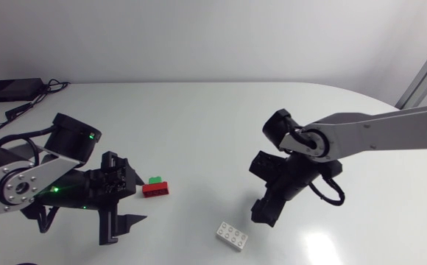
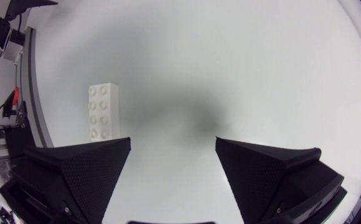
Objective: Separate the duplo bricks
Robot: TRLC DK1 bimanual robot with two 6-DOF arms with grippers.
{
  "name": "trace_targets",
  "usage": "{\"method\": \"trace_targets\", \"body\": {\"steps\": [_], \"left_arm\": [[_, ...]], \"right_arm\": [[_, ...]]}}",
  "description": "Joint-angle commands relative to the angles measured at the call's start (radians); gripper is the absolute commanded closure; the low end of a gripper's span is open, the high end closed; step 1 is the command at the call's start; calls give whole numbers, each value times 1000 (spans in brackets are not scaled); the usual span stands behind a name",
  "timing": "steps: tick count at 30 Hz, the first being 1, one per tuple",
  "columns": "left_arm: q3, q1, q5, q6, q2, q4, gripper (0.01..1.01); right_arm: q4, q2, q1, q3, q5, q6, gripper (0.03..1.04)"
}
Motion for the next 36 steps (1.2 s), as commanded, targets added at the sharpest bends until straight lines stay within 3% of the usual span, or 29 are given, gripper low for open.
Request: {"method": "trace_targets", "body": {"steps": [1, 4, 9, 17, 30, 34, 36], "left_arm": [[-27, 0, -14, -20, 53, 27, 120], [-31, 2, -35, -23, 97, 83, 123], [0, 19, -61, -17, 232, 169, 279], [78, 94, -61, 41, 347, 187, 279], [145, 98, -61, 50, 431, 187, 284], [161, 98, -61, 50, 456, 187, 541], [165, 98, -61, 50, 464, 187, 726]], "right_arm": [[38, -79, 28, -50, 55, 24, 72], [100, -131, 77, -93, 136, 35, 72], [123, -152, 120, -108, 162, 49, 72], [131, -162, 137, -124, 163, 59, 72], [163, -134, 163, -128, 168, 82, 72], [163, -137, 163, -130, 168, 84, 72], [165, -135, 163, -131, 171, 84, 72]]}}
